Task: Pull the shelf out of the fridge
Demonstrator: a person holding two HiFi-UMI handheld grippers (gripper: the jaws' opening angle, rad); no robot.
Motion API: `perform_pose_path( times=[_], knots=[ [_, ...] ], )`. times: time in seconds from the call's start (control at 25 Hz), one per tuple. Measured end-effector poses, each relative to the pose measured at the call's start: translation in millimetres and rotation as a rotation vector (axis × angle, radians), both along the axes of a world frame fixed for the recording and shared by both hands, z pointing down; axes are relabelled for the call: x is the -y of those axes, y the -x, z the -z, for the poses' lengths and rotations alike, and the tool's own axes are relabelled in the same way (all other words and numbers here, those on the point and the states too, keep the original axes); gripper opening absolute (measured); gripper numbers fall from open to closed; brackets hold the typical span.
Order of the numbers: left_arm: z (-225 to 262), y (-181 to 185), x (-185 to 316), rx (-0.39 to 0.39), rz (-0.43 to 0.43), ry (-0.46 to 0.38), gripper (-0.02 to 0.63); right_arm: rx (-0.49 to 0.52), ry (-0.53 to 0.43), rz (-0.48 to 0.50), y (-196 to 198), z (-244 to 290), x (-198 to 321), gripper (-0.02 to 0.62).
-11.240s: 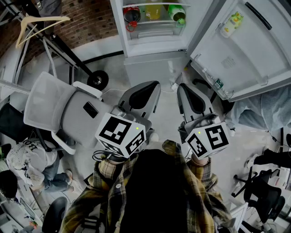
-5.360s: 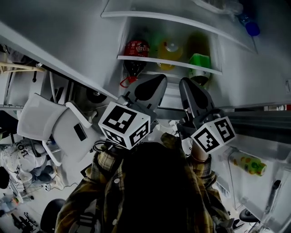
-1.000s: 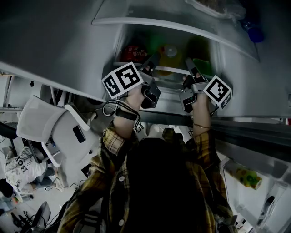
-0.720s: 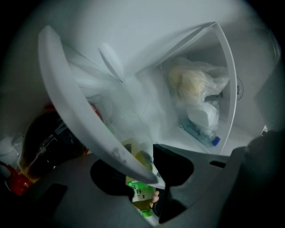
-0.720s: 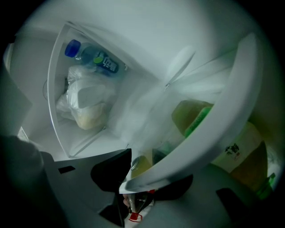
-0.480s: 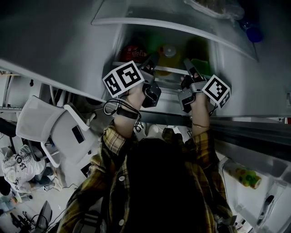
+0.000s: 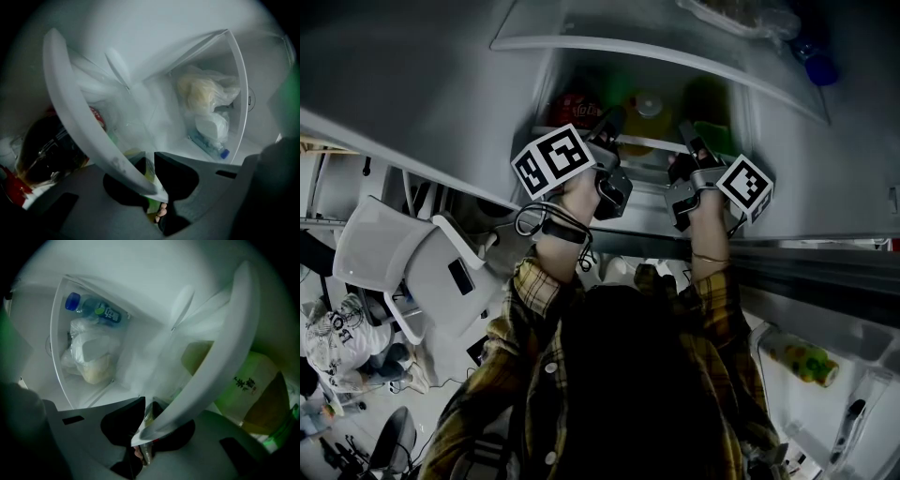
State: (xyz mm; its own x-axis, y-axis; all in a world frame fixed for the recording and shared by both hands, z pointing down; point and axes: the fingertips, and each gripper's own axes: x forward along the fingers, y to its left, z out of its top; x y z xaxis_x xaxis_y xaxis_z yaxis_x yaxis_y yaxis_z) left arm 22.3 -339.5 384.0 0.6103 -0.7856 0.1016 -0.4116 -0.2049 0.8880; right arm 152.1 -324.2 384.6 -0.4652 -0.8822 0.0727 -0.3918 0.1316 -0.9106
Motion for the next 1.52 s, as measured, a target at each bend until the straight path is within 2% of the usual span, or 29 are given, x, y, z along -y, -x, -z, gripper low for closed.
perform_pose_path(
  times=[0.88,1.36,1.52],
  knots=[
    [1,3,-12,-0.080,0.024,0.018,0.052,0.122,0.013,-0.035,1,1,-13,0.051],
    [1,3,-15,-0.069,0.027,0.024,0.052,0.127,0.020,-0.038,1,2,-14,0.049],
    [-1,6,-33,-0.070,0.020,0.023,0.052,0.128,0.025,-0.049,4,-1,-34,0.049]
  ],
)
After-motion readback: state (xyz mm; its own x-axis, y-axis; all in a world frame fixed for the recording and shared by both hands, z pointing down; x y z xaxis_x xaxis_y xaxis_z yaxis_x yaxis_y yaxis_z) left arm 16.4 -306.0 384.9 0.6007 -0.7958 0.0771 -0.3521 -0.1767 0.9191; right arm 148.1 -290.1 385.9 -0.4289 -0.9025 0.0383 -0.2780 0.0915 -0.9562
